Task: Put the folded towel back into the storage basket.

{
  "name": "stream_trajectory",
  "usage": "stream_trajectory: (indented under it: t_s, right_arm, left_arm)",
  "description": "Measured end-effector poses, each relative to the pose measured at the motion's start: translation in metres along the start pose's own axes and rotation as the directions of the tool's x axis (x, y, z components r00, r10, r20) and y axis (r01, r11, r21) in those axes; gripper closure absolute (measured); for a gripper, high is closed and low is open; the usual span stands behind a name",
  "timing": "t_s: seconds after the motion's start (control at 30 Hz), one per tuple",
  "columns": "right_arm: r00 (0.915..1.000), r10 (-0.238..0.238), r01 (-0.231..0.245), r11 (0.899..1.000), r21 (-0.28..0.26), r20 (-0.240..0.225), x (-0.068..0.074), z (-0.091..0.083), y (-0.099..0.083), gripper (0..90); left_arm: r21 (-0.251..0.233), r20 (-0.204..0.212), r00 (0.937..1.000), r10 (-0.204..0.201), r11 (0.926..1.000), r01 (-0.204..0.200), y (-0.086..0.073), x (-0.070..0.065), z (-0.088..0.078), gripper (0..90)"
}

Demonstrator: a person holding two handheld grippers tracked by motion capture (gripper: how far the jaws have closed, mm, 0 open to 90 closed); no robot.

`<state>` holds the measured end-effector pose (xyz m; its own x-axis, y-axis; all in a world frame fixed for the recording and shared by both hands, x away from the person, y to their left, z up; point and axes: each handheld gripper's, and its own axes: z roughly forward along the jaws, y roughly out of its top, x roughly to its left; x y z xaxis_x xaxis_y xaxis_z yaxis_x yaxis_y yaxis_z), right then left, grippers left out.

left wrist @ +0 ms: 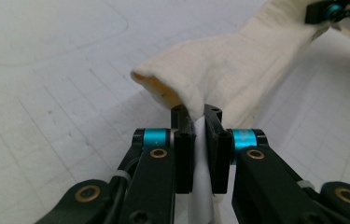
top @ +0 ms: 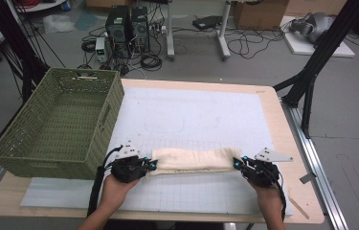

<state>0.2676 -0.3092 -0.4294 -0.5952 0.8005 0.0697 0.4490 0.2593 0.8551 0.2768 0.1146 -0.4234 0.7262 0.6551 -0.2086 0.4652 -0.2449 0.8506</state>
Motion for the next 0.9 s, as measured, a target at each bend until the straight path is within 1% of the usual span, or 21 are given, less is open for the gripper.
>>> stream_trajectory:
  t_s: [0.03,0.07,0.1,0.13,0.2,0.23,0.33,0.5,0.6,0.7,0.8,0.87,0.9]
  right_arm:
    - [1.0000,-0.010,0.010,1.000,-0.007,-0.002,0.000,0.000,0.001,80.3]
    - [1.0000,-0.010,0.010,1.000,-0.007,-0.002,0.000,0.000,0.001,80.3]
    - [0.9998,-0.021,0.020,1.000,-0.023,-0.004,0.001,-0.002,0.002,80.3]
    - [0.9998,-0.021,0.020,1.000,-0.023,-0.004,0.001,-0.002,0.002,80.3]
    - [0.9993,-0.034,0.033,0.998,-0.057,-0.014,0.000,-0.005,0.004,80.3]
    - [0.9993,-0.034,0.033,0.998,-0.057,-0.014,0.000,-0.005,0.004,80.3]
    - [0.9982,-0.059,0.057,0.993,-0.099,-0.014,0.000,-0.010,0.008,80.3]
    - [0.9964,-0.083,0.080,0.986,-0.146,-0.017,-0.001,-0.015,0.015,80.4]
    - [0.9955,-0.092,0.087,0.984,-0.154,-0.022,-0.001,-0.015,0.019,80.5]
    - [0.9951,-0.093,0.087,0.983,-0.160,-0.033,0.000,-0.015,0.022,80.5]
    - [0.9930,-0.112,0.105,0.981,-0.163,-0.036,0.002,-0.012,0.026,80.5]
    - [0.9920,-0.119,0.111,0.980,-0.165,-0.041,0.003,-0.010,0.029,80.5]
    - [0.9921,-0.118,0.109,0.980,-0.167,-0.044,0.003,-0.009,0.030,80.5]
  left_arm:
    - [-0.010,0.005,1.0000,0.002,0.9999,-0.002,0.001,0.001,-0.002,83.6]
    - [-0.029,0.016,0.9998,0.007,0.9996,-0.007,0.003,0.002,-0.005,83.6]
    - [-0.037,0.019,0.9997,0.013,0.9992,-0.012,0.004,0.002,-0.007,83.6]
    - [-0.047,0.022,0.9995,0.021,0.9987,-0.020,0.006,0.002,-0.009,83.6]
    - [-0.070,0.032,0.9990,0.032,0.9971,-0.029,0.008,0.002,-0.013,83.6]
    - [-0.085,0.036,0.9985,0.042,0.9956,-0.038,0.010,0.001,-0.016,83.6]
    - [-0.111,0.044,0.9967,0.069,0.9918,-0.064,0.015,-0.001,-0.022,83.5]
    - [-0.133,0.044,0.9947,0.093,0.9874,-0.086,0.017,-0.003,-0.029,83.5]
    - [-0.140,0.039,0.9941,0.101,0.9857,-0.095,0.018,-0.004,-0.032,83.6]
    - [-0.148,0.033,0.9943,0.101,0.9843,-0.096,0.017,-0.003,-0.036,83.6]
    - [-0.157,0.026,0.9944,0.102,0.9828,-0.097,0.017,-0.002,-0.041,83.6]
    - [-0.161,0.025,0.9944,0.103,0.9820,-0.098,0.017,-0.001,-0.044,83.6]
    - [-0.164,0.018,0.9940,0.108,0.9811,-0.103,0.017,-0.001,-0.046,83.7]
